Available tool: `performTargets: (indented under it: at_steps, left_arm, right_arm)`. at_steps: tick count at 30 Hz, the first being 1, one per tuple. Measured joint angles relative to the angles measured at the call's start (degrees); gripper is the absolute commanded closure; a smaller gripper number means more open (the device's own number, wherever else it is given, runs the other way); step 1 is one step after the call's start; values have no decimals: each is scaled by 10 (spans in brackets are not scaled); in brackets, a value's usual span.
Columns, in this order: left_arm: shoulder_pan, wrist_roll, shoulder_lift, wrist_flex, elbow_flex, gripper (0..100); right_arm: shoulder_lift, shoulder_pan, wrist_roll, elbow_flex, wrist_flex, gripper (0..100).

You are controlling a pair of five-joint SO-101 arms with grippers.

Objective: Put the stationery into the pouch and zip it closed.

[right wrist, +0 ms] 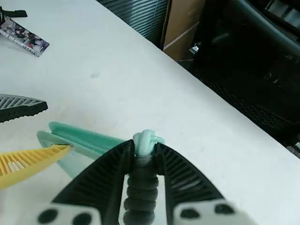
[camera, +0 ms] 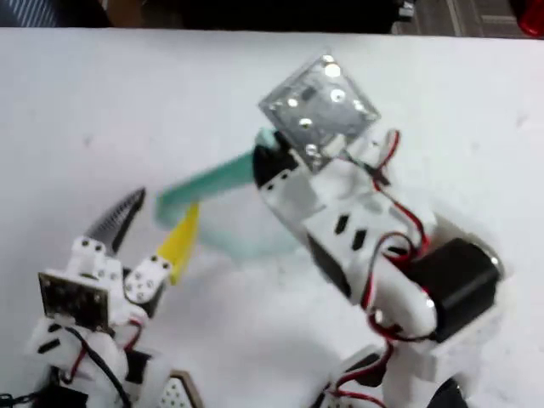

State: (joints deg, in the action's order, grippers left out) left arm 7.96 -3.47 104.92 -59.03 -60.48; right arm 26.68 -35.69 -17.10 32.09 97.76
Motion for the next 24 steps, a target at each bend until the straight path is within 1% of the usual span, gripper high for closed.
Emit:
performTargets:
  at_steps: [5,10,12,15,18,21,24]
  left_arm:
    - [0,-18,0,5,-33,748]
    - [-42,-21,0,40,-65,748]
    - [-55,-21,0,66,-79,749]
    - [-53,-17,-1,105,-96,749]
    - [-19,8,-2,125,-113,749]
    - [29,14,-1,131,-116,751]
    - [67,15,-1,139,-116,751]
  right_arm:
    - [40,-4,0,-34,0,981]
    - [95,-11,0,-40,0,981]
    - [104,-38,0,-41,0,981]
    - [104,-94,0,-41,0,981]
    - [98,-119,-14,-41,0,981]
    - [73,-125,-38,-42,0,981]
    - [55,-125,-46,-42,0,981]
